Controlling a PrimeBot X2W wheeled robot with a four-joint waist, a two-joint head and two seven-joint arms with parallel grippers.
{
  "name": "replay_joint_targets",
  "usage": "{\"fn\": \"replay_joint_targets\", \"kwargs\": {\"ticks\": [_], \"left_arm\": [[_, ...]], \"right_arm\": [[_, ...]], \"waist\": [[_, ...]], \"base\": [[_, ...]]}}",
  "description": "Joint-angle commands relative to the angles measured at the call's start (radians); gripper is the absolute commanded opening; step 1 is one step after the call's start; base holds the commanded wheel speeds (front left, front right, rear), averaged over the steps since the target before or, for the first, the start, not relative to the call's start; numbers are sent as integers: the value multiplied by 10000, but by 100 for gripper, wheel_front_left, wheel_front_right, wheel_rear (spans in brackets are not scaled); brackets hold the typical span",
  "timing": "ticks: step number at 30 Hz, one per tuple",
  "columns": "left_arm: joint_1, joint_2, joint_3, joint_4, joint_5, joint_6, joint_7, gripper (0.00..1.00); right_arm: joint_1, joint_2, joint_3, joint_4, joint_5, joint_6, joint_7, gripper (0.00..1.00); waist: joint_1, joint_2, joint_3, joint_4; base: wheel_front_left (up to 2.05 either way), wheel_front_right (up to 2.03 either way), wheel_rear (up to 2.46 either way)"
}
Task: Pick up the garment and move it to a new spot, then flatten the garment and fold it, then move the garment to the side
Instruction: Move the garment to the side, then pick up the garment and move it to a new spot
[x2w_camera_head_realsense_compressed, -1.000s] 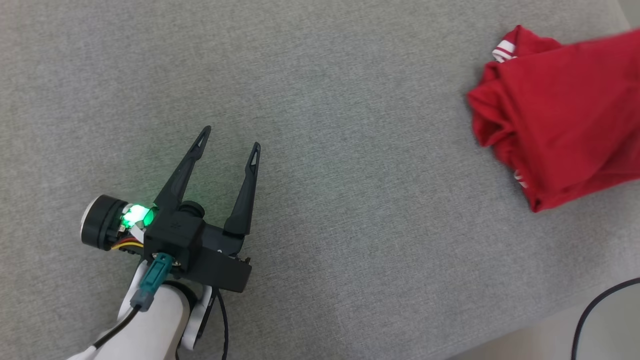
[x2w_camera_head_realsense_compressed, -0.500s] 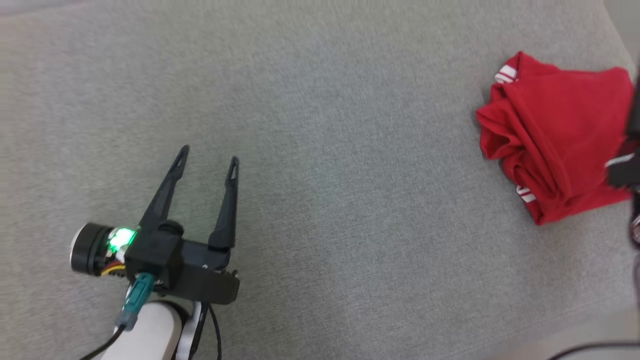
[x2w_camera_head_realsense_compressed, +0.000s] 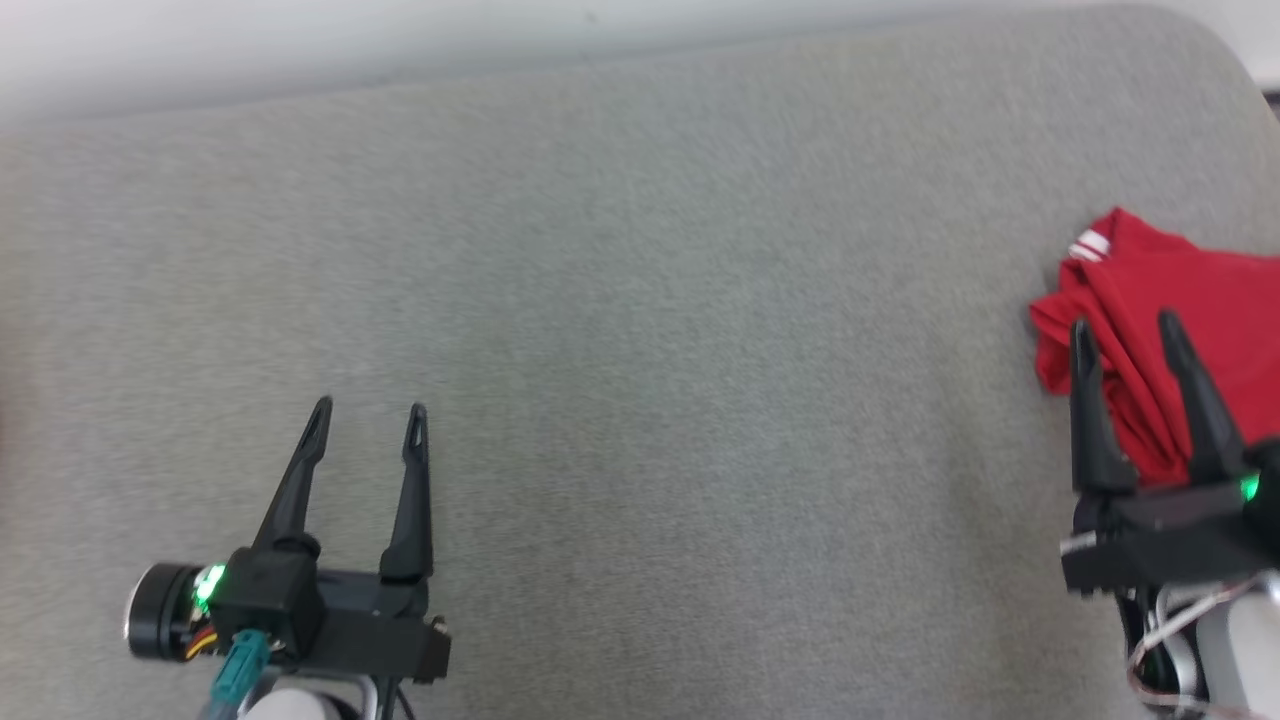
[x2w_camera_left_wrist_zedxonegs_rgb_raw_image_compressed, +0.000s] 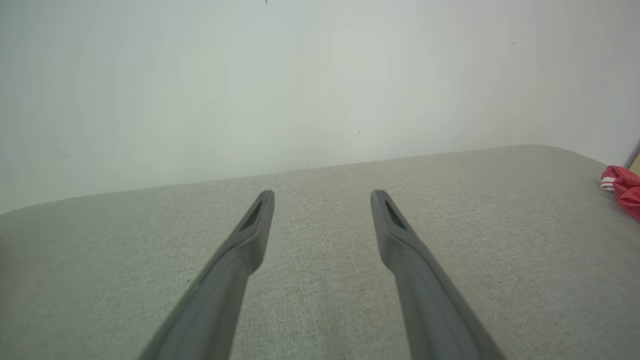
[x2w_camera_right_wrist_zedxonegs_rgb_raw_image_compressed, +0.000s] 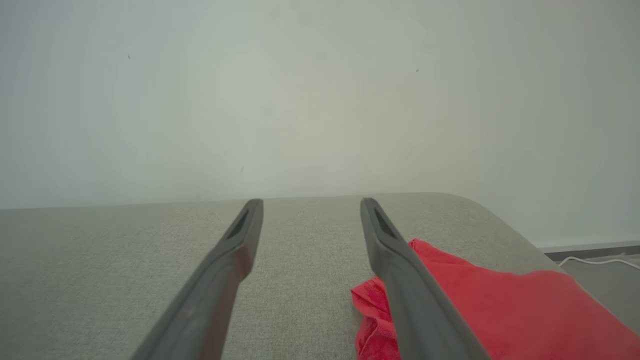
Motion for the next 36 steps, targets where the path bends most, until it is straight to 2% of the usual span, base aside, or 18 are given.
{"fn": "replay_joint_targets", "kwargs": {"ticks": [1, 12, 19, 27, 36], "left_arm": [[345, 64, 101, 65, -104, 11, -104, 100], [1300, 351, 234, 114, -317, 74, -150, 100], [1768, 442, 255, 205, -526, 85, -149, 100], [2171, 496, 350, 328, -660, 142, -181, 100], [2259, 516, 407, 371, -822, 77, -211, 100]], "right_arm": [[603, 154, -144, -190, -128, -6, 127, 100], [2592, 814, -578, -1197, -740, -6, 993, 100], [3508, 938, -533, -1975, -1053, -6, 1563, 100], [3965, 1050, -228, -2680, -1122, -6, 2024, 100], [4225, 1209, -509, -2916, -1141, -6, 2155, 100]], "waist": [[1, 0, -964, 890], [1, 0, -1965, 1361], [1, 0, -2439, 1471], [1, 0, -2898, 1531], [1, 0, -2954, 1488]], "base": [[0, 0, 0], [0, 0, 0], [0, 0, 0], [0, 0, 0], [0, 0, 0]]}}
